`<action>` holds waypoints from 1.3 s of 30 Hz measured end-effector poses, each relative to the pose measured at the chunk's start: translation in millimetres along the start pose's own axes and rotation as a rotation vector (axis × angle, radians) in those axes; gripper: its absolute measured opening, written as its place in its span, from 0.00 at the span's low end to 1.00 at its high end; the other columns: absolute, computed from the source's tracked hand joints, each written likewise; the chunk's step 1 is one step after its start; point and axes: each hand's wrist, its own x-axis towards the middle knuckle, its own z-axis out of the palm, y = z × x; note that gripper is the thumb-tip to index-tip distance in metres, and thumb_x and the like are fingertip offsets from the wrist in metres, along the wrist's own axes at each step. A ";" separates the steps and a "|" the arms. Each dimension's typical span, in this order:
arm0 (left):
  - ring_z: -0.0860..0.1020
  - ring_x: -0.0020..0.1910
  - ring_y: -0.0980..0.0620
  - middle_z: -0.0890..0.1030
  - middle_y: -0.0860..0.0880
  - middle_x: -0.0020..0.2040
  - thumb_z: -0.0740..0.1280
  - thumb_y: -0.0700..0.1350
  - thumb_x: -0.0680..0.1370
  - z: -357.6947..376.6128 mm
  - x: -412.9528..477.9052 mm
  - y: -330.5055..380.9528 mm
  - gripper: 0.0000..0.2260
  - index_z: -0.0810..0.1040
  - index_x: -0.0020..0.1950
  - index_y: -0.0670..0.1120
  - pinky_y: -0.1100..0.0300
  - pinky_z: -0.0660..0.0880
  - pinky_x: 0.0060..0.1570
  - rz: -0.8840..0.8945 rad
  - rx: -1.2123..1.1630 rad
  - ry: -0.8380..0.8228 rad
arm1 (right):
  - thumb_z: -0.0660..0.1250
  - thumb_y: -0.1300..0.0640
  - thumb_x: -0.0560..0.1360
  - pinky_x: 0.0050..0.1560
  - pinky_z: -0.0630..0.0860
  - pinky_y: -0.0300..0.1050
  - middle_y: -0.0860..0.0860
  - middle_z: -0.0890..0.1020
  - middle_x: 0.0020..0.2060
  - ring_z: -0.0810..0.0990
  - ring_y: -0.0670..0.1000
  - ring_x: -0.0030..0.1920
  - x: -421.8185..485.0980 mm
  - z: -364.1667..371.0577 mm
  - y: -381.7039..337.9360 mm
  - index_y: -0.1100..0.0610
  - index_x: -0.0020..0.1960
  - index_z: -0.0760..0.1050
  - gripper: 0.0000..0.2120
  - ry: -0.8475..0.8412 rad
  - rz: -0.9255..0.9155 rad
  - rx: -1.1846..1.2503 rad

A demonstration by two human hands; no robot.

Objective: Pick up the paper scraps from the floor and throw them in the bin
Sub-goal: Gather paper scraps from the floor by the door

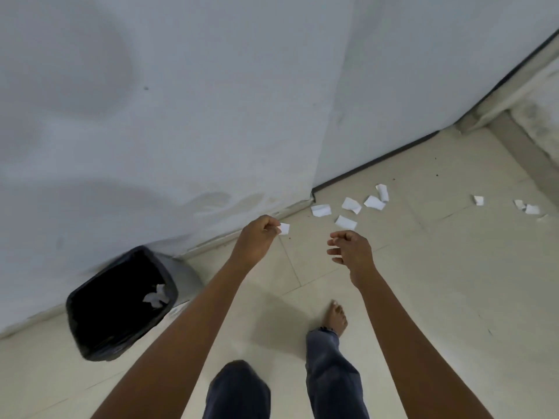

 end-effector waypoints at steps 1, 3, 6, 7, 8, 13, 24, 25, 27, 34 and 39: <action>0.75 0.43 0.47 0.80 0.46 0.47 0.63 0.39 0.76 15.0 13.8 3.2 0.07 0.79 0.51 0.43 0.59 0.68 0.42 0.012 0.028 0.004 | 0.57 0.67 0.76 0.35 0.72 0.41 0.52 0.78 0.36 0.76 0.50 0.33 16.7 -13.7 -0.2 0.55 0.39 0.74 0.12 0.000 0.012 -0.006; 0.77 0.49 0.45 0.82 0.44 0.51 0.62 0.39 0.77 43.9 46.1 3.3 0.08 0.78 0.52 0.41 0.60 0.68 0.44 0.040 0.121 0.002 | 0.58 0.67 0.75 0.35 0.71 0.41 0.53 0.78 0.38 0.75 0.49 0.33 57.5 -35.7 4.1 0.58 0.43 0.74 0.09 0.023 0.019 -0.026; 0.79 0.52 0.44 0.82 0.42 0.53 0.62 0.38 0.77 86.0 105.7 -18.9 0.08 0.78 0.53 0.39 0.58 0.71 0.49 0.070 0.251 -0.005 | 0.57 0.67 0.74 0.35 0.70 0.41 0.54 0.78 0.40 0.74 0.49 0.34 133.1 -51.4 25.8 0.59 0.46 0.74 0.08 0.044 0.012 -0.065; 0.79 0.53 0.44 0.82 0.42 0.53 0.62 0.38 0.76 101.7 131.4 -32.1 0.09 0.78 0.53 0.39 0.59 0.71 0.50 0.064 0.287 -0.012 | 0.58 0.67 0.74 0.36 0.70 0.41 0.55 0.78 0.41 0.74 0.49 0.35 163.9 -52.7 38.9 0.59 0.46 0.74 0.08 0.054 0.007 -0.088; 0.78 0.54 0.45 0.82 0.44 0.54 0.62 0.37 0.76 116.5 159.2 -50.8 0.09 0.77 0.54 0.40 0.59 0.70 0.50 0.047 0.326 -0.021 | 0.58 0.67 0.74 0.39 0.71 0.42 0.56 0.79 0.43 0.75 0.51 0.38 195.3 -52.3 54.4 0.58 0.45 0.74 0.08 0.067 0.003 -0.122; 0.70 0.67 0.46 0.73 0.47 0.68 0.61 0.40 0.76 186.7 301.7 -173.3 0.18 0.70 0.66 0.45 0.52 0.68 0.66 0.046 0.755 -0.115 | 0.59 0.64 0.75 0.51 0.68 0.42 0.56 0.80 0.57 0.76 0.56 0.58 357.1 -44.5 153.3 0.61 0.57 0.75 0.13 0.109 -0.074 -0.491; 0.75 0.49 0.31 0.77 0.32 0.51 0.75 0.37 0.65 249.6 414.2 -324.8 0.21 0.75 0.55 0.34 0.40 0.79 0.44 0.107 1.048 0.063 | 0.65 0.62 0.69 0.47 0.76 0.53 0.61 0.80 0.52 0.78 0.63 0.49 534.0 -32.9 271.5 0.64 0.57 0.75 0.17 0.226 -0.477 -1.223; 0.74 0.48 0.31 0.77 0.32 0.49 0.72 0.34 0.67 251.7 414.8 -329.1 0.14 0.76 0.51 0.34 0.39 0.78 0.45 0.139 0.980 0.123 | 0.62 0.64 0.68 0.41 0.77 0.50 0.60 0.81 0.44 0.79 0.61 0.42 536.7 -31.9 273.6 0.63 0.49 0.77 0.12 0.250 -0.524 -1.247; 0.74 0.44 0.34 0.76 0.34 0.44 0.64 0.31 0.69 255.1 413.8 -332.6 0.05 0.76 0.44 0.35 0.41 0.77 0.42 0.189 0.943 0.218 | 0.54 0.65 0.65 0.33 0.74 0.45 0.57 0.79 0.35 0.78 0.59 0.34 538.0 -32.2 273.2 0.61 0.39 0.76 0.12 0.298 -0.618 -1.234; 0.77 0.54 0.39 0.81 0.38 0.52 0.49 0.44 0.80 324.4 441.2 -261.0 0.17 0.74 0.41 0.40 0.51 0.74 0.53 0.718 0.848 0.173 | 0.56 0.68 0.67 0.52 0.77 0.53 0.65 0.79 0.57 0.79 0.65 0.55 553.8 -47.3 234.8 0.63 0.40 0.74 0.09 0.337 -0.678 -1.176; 0.56 0.75 0.37 0.62 0.41 0.75 0.55 0.39 0.78 369.6 486.8 -211.1 0.12 0.75 0.55 0.43 0.39 0.61 0.69 0.583 1.065 -0.082 | 0.55 0.62 0.77 0.73 0.54 0.62 0.65 0.59 0.73 0.59 0.66 0.73 582.7 -55.4 221.9 0.63 0.57 0.74 0.13 0.218 -0.596 -1.307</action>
